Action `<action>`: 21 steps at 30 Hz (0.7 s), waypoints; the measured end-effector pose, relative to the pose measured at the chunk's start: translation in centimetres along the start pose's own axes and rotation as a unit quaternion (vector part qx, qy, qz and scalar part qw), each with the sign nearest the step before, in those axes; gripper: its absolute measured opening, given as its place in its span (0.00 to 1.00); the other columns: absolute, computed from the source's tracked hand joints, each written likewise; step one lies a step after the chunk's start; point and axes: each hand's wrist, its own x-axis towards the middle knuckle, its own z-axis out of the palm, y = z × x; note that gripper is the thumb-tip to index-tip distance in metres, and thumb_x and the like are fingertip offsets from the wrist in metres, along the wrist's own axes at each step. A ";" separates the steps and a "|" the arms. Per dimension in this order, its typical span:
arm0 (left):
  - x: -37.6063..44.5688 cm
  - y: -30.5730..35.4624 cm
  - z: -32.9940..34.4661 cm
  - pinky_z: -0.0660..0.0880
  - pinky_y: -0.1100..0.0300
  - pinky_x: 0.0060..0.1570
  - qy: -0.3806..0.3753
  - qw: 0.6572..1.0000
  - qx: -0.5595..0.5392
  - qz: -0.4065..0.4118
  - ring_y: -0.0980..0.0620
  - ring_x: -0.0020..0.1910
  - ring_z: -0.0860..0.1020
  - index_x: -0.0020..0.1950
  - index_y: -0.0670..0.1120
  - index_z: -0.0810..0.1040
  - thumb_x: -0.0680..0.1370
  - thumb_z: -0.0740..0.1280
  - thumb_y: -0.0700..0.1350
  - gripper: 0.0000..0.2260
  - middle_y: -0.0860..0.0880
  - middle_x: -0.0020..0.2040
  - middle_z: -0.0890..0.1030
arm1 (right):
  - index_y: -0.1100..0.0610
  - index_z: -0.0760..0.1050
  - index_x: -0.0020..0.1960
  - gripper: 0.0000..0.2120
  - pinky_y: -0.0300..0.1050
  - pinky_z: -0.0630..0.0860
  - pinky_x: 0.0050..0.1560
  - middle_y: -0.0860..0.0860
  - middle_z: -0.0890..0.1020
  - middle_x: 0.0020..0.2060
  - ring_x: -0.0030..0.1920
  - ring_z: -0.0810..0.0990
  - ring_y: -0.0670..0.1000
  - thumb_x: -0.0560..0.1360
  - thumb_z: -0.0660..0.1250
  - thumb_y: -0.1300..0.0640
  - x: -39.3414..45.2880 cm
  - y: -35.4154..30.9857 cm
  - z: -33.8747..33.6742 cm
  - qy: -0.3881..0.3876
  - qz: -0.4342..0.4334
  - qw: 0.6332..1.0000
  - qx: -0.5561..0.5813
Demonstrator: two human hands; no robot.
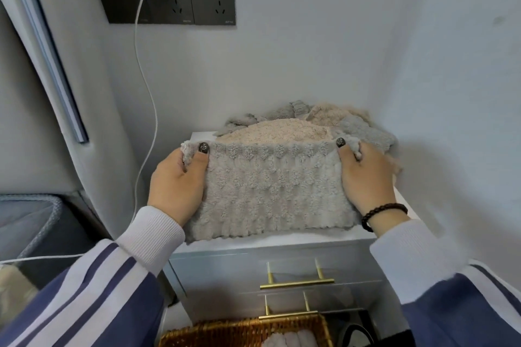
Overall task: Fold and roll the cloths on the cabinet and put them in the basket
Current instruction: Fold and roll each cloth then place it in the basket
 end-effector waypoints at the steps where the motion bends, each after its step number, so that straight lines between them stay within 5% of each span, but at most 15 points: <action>1: 0.0 0.3 0.1 0.73 0.55 0.40 0.007 1.000 0.000 -0.001 0.49 0.37 0.75 0.42 0.44 0.77 0.79 0.62 0.55 0.16 0.49 0.36 0.79 | 0.54 0.59 0.33 0.20 0.36 0.61 0.27 0.49 0.66 0.27 0.27 0.63 0.48 0.80 0.59 0.51 0.1 -0.3 0.1 0.011 -0.001 1.000 0.003; 6: -0.2 0.8 1.4 0.77 0.45 0.47 -0.030 0.998 -0.048 -0.038 0.41 0.42 0.79 0.47 0.38 0.77 0.78 0.64 0.54 0.19 0.40 0.43 0.82 | 0.54 0.63 0.35 0.17 0.34 0.61 0.27 0.47 0.66 0.28 0.29 0.63 0.47 0.78 0.64 0.50 -0.5 -2.2 0.5 0.017 0.032 0.992 0.118; 10: -1.2 1.4 2.6 0.68 0.59 0.30 -0.097 0.984 -0.109 -0.103 0.49 0.30 0.70 0.35 0.45 0.71 0.79 0.63 0.52 0.15 0.48 0.29 0.72 | 0.50 0.67 0.38 0.11 0.33 0.64 0.25 0.46 0.70 0.29 0.23 0.63 0.41 0.76 0.67 0.52 -2.0 -3.9 1.7 -0.069 0.040 0.981 0.176; 14: -1.7 1.7 3.1 0.61 0.61 0.27 -0.128 0.962 -0.166 -0.176 0.54 0.23 0.66 0.36 0.47 0.69 0.80 0.62 0.49 0.13 0.50 0.27 0.69 | 0.51 0.74 0.43 0.04 0.28 0.65 0.23 0.45 0.76 0.34 0.24 0.69 0.37 0.74 0.68 0.58 -3.6 -5.4 2.5 -0.148 0.000 0.971 0.190; 17: -1.8 2.0 3.2 0.66 0.60 0.30 -0.143 0.947 -0.206 -0.203 0.49 0.29 0.71 0.40 0.46 0.74 0.80 0.61 0.49 0.11 0.45 0.33 0.73 | 0.49 0.76 0.47 0.06 0.28 0.68 0.27 0.45 0.78 0.37 0.28 0.72 0.38 0.73 0.69 0.58 -4.6 -5.7 3.1 -0.168 -0.031 0.971 0.168; 21: -2.1 1.8 3.1 0.73 0.42 0.46 -0.171 0.933 -0.235 -0.212 0.41 0.44 0.74 0.53 0.41 0.79 0.81 0.60 0.50 0.14 0.36 0.47 0.78 | 0.50 0.77 0.55 0.11 0.28 0.65 0.28 0.45 0.79 0.40 0.26 0.73 0.38 0.73 0.69 0.57 -5.5 -5.3 3.5 -0.198 -0.055 0.967 0.152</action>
